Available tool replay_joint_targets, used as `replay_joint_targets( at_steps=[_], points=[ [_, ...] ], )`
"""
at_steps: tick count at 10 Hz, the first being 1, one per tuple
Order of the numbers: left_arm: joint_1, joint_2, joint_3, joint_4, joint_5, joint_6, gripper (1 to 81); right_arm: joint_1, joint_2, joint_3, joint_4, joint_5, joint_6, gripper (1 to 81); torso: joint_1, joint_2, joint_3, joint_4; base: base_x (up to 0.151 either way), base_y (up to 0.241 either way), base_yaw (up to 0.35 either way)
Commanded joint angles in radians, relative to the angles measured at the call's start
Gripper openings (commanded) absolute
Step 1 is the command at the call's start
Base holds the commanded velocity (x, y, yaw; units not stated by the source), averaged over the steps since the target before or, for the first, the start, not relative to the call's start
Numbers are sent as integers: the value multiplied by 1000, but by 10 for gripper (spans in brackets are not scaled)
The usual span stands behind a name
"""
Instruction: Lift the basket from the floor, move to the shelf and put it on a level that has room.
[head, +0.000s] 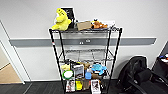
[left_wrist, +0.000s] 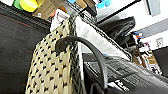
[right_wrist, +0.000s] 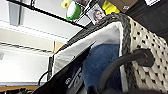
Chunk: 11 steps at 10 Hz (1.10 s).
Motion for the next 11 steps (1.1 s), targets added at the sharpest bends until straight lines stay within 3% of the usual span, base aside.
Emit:
replay_joint_targets(
  at_steps=[1,11],
  points=[
    [-109,-17,76,38,-9,-8,10,118,-6,88,-18,54,-8,10,0,0,0,0,116,0,0],
    [-109,-20,91,39,-9,-7,10,121,-6,93,-16,54,-10,10,0,0,0,0,116,0,0]
  ],
)
